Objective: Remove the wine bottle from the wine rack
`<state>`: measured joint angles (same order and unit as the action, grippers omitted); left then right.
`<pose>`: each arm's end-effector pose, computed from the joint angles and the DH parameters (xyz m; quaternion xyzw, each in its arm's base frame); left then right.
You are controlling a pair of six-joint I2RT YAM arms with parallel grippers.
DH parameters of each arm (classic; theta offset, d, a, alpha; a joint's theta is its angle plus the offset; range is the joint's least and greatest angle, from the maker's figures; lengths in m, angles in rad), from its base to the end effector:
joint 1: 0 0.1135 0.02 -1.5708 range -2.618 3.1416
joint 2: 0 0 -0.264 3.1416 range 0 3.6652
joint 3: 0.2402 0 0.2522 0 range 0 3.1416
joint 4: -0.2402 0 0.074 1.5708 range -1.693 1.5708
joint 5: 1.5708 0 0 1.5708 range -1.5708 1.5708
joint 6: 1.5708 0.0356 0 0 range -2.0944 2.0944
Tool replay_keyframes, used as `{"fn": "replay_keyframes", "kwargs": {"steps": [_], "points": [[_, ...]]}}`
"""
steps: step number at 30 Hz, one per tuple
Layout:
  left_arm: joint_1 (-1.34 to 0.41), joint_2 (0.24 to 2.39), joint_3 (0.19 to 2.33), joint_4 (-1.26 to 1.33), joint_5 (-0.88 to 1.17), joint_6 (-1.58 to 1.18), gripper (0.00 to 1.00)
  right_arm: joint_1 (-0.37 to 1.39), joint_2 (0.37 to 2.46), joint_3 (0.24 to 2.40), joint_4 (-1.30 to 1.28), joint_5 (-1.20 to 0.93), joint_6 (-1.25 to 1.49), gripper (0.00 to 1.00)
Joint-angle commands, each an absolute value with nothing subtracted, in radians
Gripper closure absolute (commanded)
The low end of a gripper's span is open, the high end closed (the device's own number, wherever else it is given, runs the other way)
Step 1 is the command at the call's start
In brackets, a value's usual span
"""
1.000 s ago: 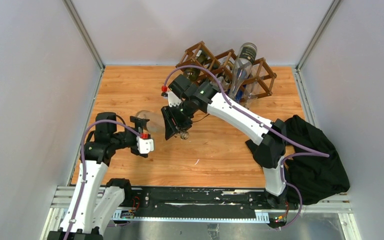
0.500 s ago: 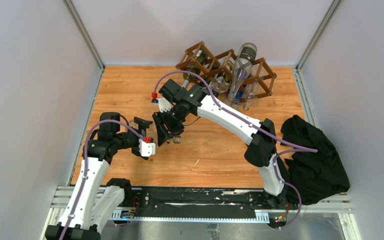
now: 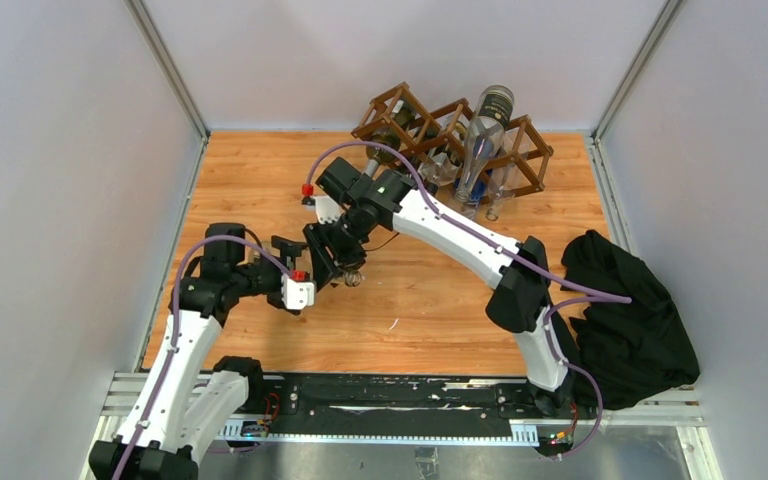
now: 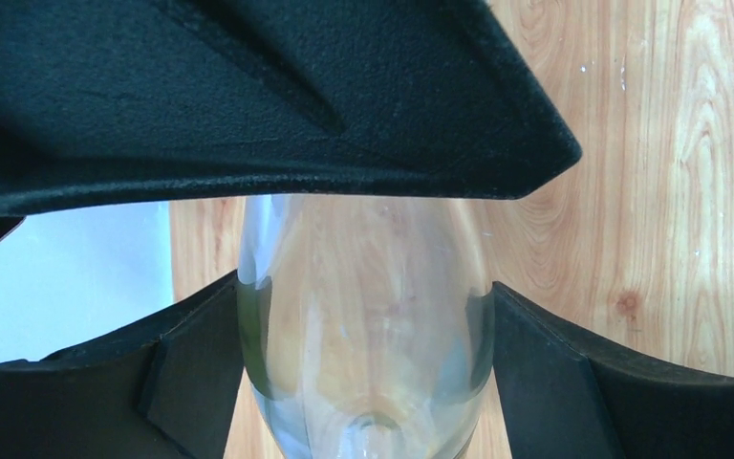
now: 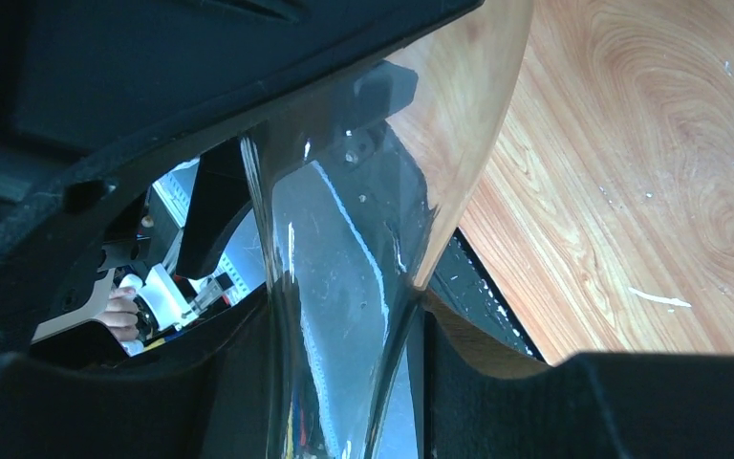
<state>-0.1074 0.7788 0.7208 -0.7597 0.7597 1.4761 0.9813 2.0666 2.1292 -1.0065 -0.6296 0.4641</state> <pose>0.1449 -0.0403 0.2718 0.7104 0.5098 -0.0513 0.4826 0.2309 0.3829 0.3377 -0.3236 0.8500 0.4148 0.0251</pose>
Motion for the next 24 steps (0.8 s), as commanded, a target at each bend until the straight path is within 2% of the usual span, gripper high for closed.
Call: {"fn": "replay_keyframes", "kwargs": {"steps": [1, 3, 6, 9, 15, 24], "points": [[-0.114, 0.8, 0.721, -0.685, 0.763, 1.293, 1.0, 0.964, 1.979, 2.137, -0.861, -0.744, 0.427, 0.58], [-0.114, 0.779, 0.706, -0.608, 0.755, 1.221, 1.0, 0.954, 1.959, 2.116, -0.851, -0.734, 0.429, 0.45], [-0.114, 0.736, 0.669, -0.451, 0.736, 1.069, 1.0, 0.946, 1.927, 2.083, -0.845, -0.714, 0.426, 0.31], [-0.114, 0.715, 0.651, -0.382, 0.727, 0.999, 1.0, 0.936, 1.895, 2.047, -0.843, -0.68, 0.422, 0.21], [-0.114, 0.704, 0.643, -0.339, 0.727, 0.879, 1.0, 0.896, 1.822, 1.978, -0.841, -0.613, 0.421, 0.14], [-0.114, 0.718, 0.674, -0.283, 0.766, 0.632, 1.0, 0.85, 1.659, 1.877, -0.758, -0.436, 0.403, 0.11]]}}
